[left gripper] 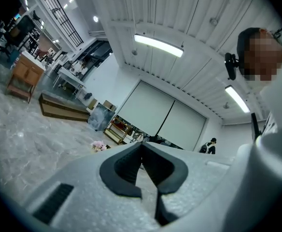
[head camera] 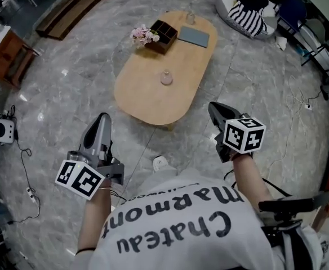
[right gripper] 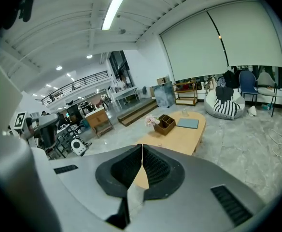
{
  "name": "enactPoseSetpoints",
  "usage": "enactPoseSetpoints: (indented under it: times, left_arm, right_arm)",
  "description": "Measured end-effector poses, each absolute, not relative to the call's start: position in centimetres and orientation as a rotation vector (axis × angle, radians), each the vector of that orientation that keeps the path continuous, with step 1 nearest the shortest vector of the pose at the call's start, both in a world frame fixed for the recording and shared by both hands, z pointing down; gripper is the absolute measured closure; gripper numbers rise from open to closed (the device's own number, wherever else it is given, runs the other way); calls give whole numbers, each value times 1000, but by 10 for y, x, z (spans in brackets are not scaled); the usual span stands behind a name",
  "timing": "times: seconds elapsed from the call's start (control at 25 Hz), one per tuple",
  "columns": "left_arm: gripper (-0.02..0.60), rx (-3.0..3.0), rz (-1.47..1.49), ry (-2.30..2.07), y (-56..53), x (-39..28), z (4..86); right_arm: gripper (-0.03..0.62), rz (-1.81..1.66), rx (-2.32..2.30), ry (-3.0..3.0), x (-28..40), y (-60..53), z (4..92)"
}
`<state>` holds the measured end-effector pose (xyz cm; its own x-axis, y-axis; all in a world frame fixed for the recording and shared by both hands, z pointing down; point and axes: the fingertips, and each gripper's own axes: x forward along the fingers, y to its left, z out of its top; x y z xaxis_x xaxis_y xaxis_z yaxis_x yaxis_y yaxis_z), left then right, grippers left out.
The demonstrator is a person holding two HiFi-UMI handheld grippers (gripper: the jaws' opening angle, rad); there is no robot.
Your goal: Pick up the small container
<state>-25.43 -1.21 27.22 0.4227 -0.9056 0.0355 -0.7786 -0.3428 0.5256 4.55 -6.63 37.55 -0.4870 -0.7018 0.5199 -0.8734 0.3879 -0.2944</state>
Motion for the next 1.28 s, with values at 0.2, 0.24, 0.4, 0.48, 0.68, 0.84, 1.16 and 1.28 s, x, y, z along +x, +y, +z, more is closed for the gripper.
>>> enactPoseSetpoints:
  times: [0.2, 0.24, 0.4, 0.48, 0.68, 0.84, 1.16, 1.28]
  left_arm:
    - [568, 2245, -363, -1368, -31, -258, 272]
    - [568, 2252, -363, -1361, -34, -258, 272]
    - [568, 2251, -377, -1341, -41, -261, 279]
    - [568, 2243, -397, -1330, -43, -264, 281]
    - [568, 2226, -427, -1307, -49, -262, 284]
    - [567, 2249, -381, -1294, -58, -258, 291]
    - [568, 2180, -372, -1356, -88, -257, 311]
    - [568, 2184, -361, -1311, -101, -244, 316]
  right_arm:
    - [580, 759, 1419, -2295, 45, -60, 371]
    - [580, 753, 1425, -2289, 45, -60, 370]
    - [580, 726, 1431, -2287, 37, -63, 368]
    - [580, 707, 1426, -2290, 32, -64, 365]
    - [580, 718, 1442, -2261, 33, -66, 371]
    - [580, 733, 1389, -2266, 24, -75, 381]
    - [580, 703, 1265, -2348, 6, -120, 390]
    - [580, 732, 1221, -2436, 0, -142, 390]
